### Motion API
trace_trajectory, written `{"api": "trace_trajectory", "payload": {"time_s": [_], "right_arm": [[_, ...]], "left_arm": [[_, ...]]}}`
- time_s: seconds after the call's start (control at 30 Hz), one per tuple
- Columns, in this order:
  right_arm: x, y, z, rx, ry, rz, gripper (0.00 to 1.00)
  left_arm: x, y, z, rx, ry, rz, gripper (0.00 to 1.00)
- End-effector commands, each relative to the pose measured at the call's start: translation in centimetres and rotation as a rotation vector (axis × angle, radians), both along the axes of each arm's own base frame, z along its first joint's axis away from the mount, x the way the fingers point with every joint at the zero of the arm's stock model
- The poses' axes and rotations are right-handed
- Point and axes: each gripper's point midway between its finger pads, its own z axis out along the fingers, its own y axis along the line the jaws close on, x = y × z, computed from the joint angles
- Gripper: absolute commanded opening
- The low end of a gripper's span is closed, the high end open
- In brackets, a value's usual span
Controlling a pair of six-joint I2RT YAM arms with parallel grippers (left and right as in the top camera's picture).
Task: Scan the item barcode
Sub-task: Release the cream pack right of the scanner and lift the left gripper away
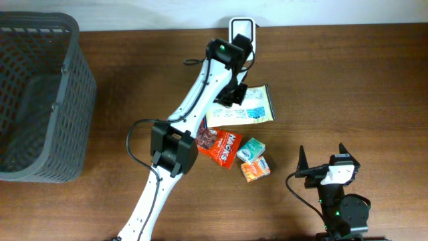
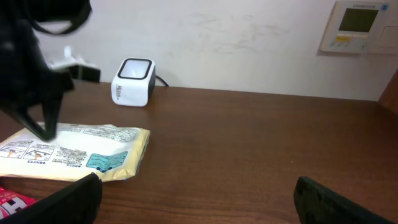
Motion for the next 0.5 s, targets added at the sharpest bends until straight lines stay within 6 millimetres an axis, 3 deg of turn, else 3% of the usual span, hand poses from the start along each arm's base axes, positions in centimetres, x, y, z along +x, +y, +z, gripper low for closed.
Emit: {"api": "trace_trajectory", "payload": {"time_s": [0.0,0.13,0.27,0.33,0.47], "right_arm": [[0.0,-0.2,-0.4,0.007,0.007,-0.01,0.98],[0.0,-0.2,-0.4,0.007,0.007,-0.01,0.98],[0.0,-0.2,-0.4,0.007,0.007,-0.01,0.98],[0.0,-0.2,-0.4,0.007,0.007,-0.01,0.98],[0.0,-0.2,-0.4,0.007,0.007,-0.01,0.98]], "left_arm": [[-0.4,-0.3,-3.6,0.012,0.047,0.001,0.0],[1.0,-1.1,-5.8,-0.016,-0.001,0.002,0.0],[3.6,-2.5,-7.4,-0.077,-0.103,0.003,0.0],[4.9,-3.0,-7.2,-0.101,-0.156,0.007,0.0],[5.8,-3.1,-6.1,-0.119,-0.184,0.012,0.0]]}}
